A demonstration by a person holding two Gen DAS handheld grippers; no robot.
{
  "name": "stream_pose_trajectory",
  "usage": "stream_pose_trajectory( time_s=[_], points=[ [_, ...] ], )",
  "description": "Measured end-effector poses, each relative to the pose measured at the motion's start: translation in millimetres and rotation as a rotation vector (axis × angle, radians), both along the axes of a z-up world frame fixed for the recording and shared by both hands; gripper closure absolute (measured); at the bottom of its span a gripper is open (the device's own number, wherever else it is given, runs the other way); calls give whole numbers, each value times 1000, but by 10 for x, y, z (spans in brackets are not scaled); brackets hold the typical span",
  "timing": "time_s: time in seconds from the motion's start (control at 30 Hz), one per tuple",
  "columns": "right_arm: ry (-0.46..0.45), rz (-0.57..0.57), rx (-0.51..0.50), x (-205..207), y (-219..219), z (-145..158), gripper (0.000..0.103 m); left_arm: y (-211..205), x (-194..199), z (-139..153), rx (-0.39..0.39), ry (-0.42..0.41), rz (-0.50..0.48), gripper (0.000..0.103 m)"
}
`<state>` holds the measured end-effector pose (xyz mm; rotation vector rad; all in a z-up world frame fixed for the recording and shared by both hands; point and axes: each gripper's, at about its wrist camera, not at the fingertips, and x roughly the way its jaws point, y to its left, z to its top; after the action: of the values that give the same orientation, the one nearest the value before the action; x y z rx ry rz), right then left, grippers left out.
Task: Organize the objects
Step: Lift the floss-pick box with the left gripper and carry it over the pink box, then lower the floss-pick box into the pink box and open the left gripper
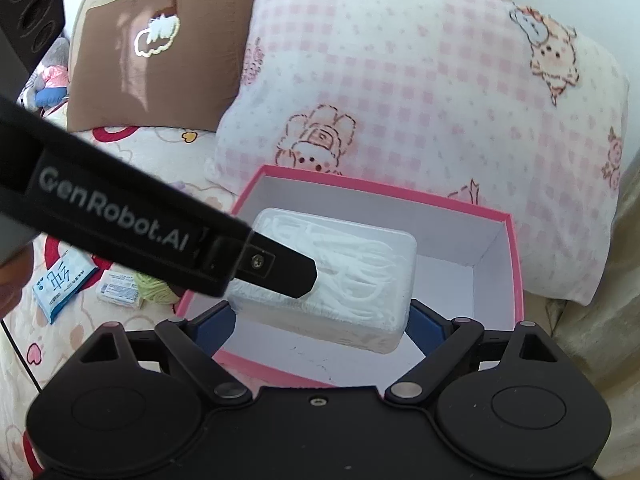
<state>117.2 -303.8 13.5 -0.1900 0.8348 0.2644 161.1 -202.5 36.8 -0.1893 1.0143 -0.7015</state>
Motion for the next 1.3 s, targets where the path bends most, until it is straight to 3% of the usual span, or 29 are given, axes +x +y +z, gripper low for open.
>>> stream_pose_trajectory(
  time_s=[0.33,0.6,1.03,1.3],
  points=[
    [26,-14,32,306,-184,-249,10,-237,301,-200,22,27,9,59],
    [97,-30,61,691,-334,-457,10,-470,573,-474,72,53,10,59],
    [235,-55,-29,1359,-399,-742,10,-715,995,-966,70,99,38,61],
    [303,-59,-46,1424,-484,-847,10,-775,1049,-1143,41,152,29,61]
  ],
)
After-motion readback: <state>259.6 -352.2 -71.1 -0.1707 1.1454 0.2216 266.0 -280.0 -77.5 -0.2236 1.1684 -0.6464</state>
